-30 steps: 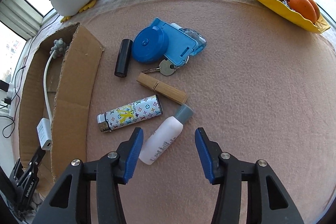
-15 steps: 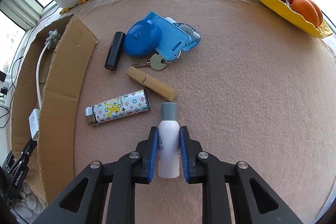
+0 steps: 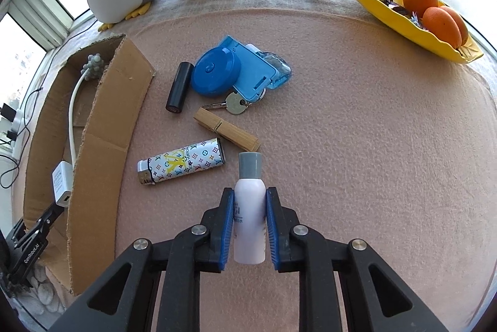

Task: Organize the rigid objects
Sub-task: 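Carry the white bottle with the right gripper over the box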

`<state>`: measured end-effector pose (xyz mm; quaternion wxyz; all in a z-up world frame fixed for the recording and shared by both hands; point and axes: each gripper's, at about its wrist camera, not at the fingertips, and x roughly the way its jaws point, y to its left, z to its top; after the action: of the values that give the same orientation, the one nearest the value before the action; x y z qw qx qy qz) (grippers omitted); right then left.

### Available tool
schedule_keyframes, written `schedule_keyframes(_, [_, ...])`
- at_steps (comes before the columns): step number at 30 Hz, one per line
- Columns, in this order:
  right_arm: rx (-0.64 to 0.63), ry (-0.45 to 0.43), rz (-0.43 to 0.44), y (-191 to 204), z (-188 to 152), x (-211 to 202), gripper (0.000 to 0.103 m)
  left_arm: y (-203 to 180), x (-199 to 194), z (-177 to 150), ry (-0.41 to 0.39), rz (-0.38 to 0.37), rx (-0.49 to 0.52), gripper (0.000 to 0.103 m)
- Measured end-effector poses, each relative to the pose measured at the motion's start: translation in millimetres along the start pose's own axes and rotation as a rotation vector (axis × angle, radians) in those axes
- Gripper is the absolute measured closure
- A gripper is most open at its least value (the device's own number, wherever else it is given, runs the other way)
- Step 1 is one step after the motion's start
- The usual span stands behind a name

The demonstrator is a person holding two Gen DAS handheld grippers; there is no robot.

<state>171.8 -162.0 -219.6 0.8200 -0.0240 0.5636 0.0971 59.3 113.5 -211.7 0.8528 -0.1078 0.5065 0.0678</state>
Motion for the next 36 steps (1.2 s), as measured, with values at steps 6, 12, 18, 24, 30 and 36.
schedule_keyframes(6, [-0.055,-0.072,0.053,24,3,-31,0.085,-4,1,3,0.012,0.02,0.03,0.058])
schedule_keyframes(12, [-0.174,-0.133,0.103,73,1,-55,0.085,-4,1,2,0.007,0.019,0.023,0.057])
schedule_keyframes(18, [-0.257,-0.141,0.147,113,-3,-61,0.085,-4,1,1,0.001,0.019,0.017,0.057])
schedule_keyframes(24, [-0.311,-0.142,0.173,141,-8,-62,0.085,-3,1,1,-0.001,0.015,0.012,0.057])
schedule_keyframes(30, [-0.356,-0.129,0.181,167,-13,-52,0.085,-2,0,0,-0.003,0.011,0.006,0.057])
schedule_keyframes(36, [-0.392,-0.099,0.184,183,-20,-36,0.085,-1,0,0,-0.005,0.009,0.004,0.057])
